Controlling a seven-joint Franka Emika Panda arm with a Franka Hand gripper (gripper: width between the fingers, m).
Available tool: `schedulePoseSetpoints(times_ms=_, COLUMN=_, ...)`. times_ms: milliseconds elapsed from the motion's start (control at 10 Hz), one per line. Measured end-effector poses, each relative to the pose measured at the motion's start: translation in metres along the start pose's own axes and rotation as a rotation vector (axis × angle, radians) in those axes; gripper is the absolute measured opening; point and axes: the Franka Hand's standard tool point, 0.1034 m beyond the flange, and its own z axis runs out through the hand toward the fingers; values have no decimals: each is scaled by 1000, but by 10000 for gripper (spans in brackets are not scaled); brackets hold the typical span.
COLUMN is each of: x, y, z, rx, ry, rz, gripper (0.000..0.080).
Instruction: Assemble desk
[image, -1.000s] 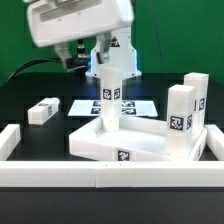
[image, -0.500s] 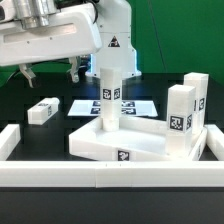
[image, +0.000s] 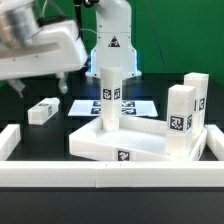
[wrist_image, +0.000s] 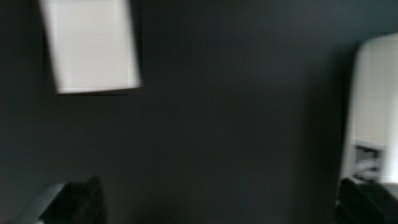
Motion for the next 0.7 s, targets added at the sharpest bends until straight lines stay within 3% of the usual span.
schedulePoseSetpoints(times_ms=100, x=-5, y=5, z=7, rx=16, ry=-93, rz=7, gripper=649)
schedulePoseSetpoints(times_ms=300, x=-14, y=3, z=15, rx=38, ry=-171, rz=24, gripper=649)
schedulePoseSetpoints(times_ms=600, x=-22, y=7, z=20, rx=48, ry=-355, rz=26, gripper=649)
schedulePoseSetpoints(times_ms=700, x=-29, y=20, z=26, rx=41, ry=-441, rz=36, gripper=649)
